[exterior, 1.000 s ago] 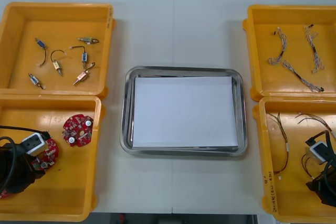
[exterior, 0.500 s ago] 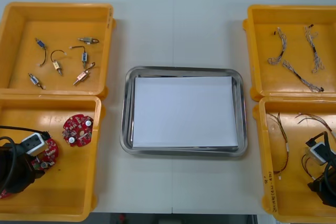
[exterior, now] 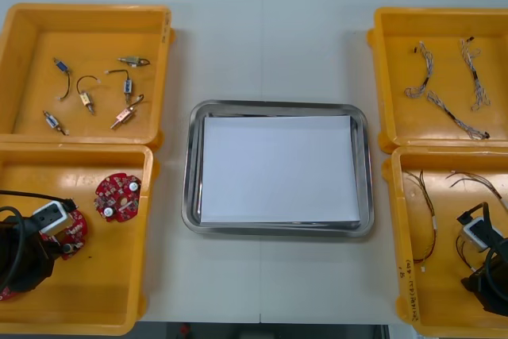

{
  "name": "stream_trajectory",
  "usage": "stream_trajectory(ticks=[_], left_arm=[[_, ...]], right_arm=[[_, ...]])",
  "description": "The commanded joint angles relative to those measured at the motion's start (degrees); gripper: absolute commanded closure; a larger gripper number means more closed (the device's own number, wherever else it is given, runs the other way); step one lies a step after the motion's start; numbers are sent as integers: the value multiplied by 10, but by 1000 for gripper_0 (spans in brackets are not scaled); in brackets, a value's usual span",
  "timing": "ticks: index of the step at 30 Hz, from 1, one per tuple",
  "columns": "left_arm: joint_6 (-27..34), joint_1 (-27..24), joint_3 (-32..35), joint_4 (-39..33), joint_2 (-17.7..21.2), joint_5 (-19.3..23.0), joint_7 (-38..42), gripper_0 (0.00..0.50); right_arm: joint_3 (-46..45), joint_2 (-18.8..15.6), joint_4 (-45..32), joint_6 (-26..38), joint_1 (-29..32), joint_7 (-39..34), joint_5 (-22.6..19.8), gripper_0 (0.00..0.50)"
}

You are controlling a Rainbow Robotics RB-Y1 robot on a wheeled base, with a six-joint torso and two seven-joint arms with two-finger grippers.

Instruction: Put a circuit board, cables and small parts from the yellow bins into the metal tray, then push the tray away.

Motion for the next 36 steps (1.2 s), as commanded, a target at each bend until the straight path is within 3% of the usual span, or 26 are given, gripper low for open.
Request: stream_trajectory(ticks=[1,14,24,36], left_arm=[[-5,5,2,-3,20,-5,-63,500],[-4,22,30,-29,34,2,-52,500],[96,102,170,-80,20,9,-40,500],[230,97,267,-125,-46,15,-24,500]], right_arm=[[6,-4,-2,-18,13,20,14,0],[6,-4,-2,-26,26,19,20,0],[6,-3,-2,-34,35,16,17,0],[9,-1,-2,-35,35,13,9,0]])
